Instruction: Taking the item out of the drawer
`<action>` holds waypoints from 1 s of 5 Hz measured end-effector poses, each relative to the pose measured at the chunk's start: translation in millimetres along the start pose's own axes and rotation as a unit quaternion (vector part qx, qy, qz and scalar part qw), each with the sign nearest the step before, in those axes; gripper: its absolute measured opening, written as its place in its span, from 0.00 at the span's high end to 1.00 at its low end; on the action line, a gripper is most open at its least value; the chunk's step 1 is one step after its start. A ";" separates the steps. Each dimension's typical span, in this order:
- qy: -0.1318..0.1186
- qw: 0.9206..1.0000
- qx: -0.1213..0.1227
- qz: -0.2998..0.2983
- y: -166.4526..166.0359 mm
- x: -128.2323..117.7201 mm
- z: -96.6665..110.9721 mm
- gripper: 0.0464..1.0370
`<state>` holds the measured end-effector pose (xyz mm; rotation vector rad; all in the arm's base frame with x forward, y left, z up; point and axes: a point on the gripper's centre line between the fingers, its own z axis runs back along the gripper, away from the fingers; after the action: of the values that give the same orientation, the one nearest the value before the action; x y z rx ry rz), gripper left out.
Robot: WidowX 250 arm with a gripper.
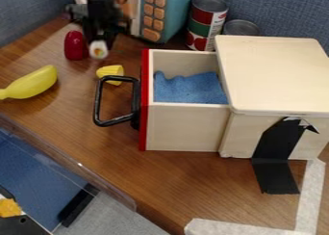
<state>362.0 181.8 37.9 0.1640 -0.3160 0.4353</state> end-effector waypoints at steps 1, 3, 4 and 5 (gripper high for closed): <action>0.000 1.000 0.002 -0.006 -0.1 -8.4 -6.1 0.27; -0.021 0.999 -0.036 0.018 4.6 3.5 31.8 0.03; 0.001 0.998 -0.049 0.031 17.0 9.8 47.3 0.04; -0.012 0.999 -0.045 0.028 33.9 9.6 66.0 0.04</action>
<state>337.8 201.2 106.0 0.0730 -0.3628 0.4748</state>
